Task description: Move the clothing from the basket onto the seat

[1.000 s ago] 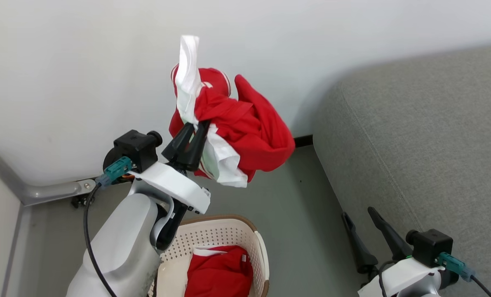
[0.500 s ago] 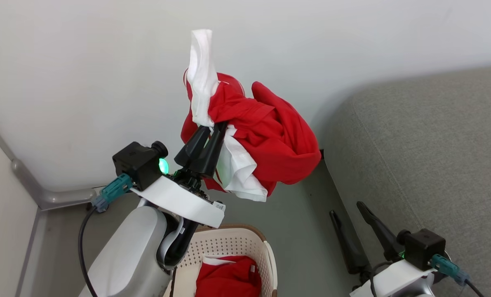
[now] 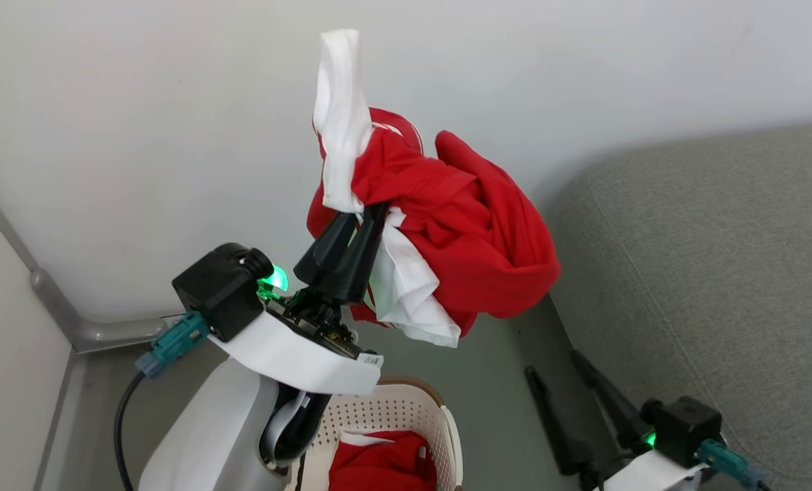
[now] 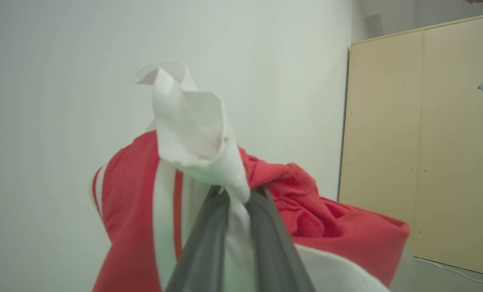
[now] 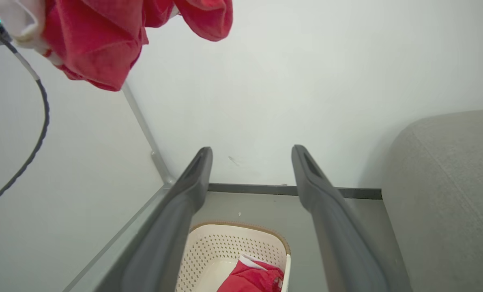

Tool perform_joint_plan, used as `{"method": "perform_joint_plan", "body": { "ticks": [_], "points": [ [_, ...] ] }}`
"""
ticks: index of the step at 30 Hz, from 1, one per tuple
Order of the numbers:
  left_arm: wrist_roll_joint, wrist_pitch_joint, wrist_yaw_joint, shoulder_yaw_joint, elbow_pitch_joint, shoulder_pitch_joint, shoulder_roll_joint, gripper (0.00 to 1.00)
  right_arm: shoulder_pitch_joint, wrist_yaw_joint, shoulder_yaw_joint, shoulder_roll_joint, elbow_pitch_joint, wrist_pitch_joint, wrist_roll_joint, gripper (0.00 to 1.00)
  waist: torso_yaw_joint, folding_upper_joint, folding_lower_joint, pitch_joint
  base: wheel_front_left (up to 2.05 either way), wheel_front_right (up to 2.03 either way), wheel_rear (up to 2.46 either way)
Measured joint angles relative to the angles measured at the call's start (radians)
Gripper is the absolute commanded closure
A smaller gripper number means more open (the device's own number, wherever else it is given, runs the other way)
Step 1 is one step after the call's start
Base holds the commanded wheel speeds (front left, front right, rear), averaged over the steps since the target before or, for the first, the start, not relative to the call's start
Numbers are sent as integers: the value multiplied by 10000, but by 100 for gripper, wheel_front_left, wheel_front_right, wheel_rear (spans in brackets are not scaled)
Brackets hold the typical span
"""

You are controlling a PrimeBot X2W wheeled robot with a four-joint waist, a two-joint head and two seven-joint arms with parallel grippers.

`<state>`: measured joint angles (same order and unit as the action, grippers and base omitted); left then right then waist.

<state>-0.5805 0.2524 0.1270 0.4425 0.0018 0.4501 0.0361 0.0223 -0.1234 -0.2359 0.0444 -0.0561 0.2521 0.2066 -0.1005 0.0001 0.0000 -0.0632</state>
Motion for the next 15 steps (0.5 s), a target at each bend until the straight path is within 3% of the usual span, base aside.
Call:
{"method": "perform_joint_plan", "body": {
  "ticks": [6, 15],
  "points": [
    [0, 0, 0, 295, -159, -428, 94, 100, 37, -2, -562, 23, 546, 0, -59, 0, -26, 0, 0, -10, 0, 0, 0],
    [-40, 0, 0, 516, -307, -732, 263, 100, 46, -2, -1340, 669, 1275, 0, -504, 0, -148, 0, 0, 0, 0, 0, 0]
  ]
}}
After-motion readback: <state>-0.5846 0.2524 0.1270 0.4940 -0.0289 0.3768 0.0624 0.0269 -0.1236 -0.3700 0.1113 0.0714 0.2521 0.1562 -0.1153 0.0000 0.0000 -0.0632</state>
